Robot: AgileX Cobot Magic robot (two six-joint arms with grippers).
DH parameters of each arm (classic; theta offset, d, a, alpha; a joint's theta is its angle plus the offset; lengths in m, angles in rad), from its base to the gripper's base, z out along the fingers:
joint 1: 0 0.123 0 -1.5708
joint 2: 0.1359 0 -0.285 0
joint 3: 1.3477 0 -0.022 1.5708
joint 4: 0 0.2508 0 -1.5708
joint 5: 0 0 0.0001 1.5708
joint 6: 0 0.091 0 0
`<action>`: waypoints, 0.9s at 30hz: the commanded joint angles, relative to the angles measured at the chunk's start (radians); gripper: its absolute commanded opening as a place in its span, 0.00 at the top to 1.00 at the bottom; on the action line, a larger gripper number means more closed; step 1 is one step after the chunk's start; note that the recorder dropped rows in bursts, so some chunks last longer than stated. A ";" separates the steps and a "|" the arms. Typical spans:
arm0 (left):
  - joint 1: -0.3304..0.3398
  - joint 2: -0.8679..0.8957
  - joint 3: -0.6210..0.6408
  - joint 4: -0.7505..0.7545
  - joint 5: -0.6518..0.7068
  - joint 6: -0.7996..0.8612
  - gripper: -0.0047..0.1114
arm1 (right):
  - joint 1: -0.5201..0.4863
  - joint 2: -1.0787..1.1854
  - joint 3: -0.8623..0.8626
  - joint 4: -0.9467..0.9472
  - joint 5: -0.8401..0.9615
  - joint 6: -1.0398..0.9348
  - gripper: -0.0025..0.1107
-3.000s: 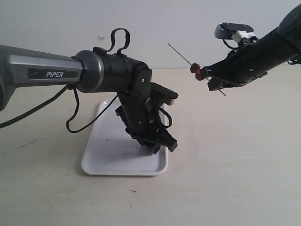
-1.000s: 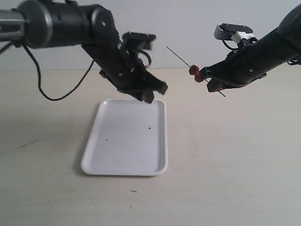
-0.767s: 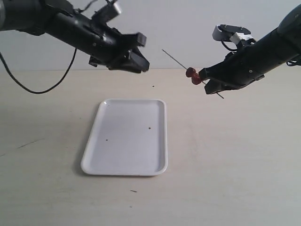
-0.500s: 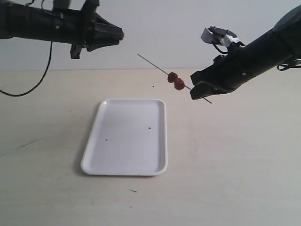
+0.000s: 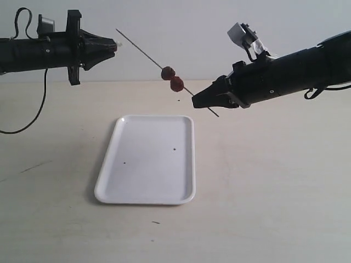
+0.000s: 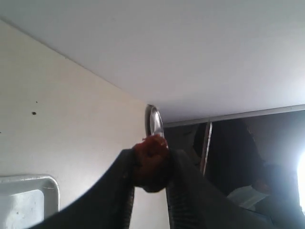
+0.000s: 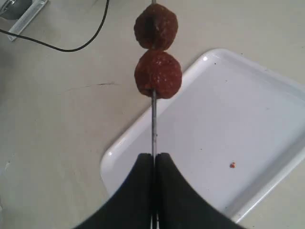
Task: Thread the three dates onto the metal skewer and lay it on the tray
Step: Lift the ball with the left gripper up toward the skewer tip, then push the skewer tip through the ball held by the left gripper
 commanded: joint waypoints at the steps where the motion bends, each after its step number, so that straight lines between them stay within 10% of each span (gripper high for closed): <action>1: 0.001 -0.005 -0.014 -0.022 -0.038 0.011 0.74 | 0.002 0.017 0.003 -0.011 0.015 -0.013 0.98; 27: -0.023 -0.005 -0.060 -0.022 -0.148 0.002 0.74 | 0.067 0.017 0.003 -0.026 -0.096 0.036 0.98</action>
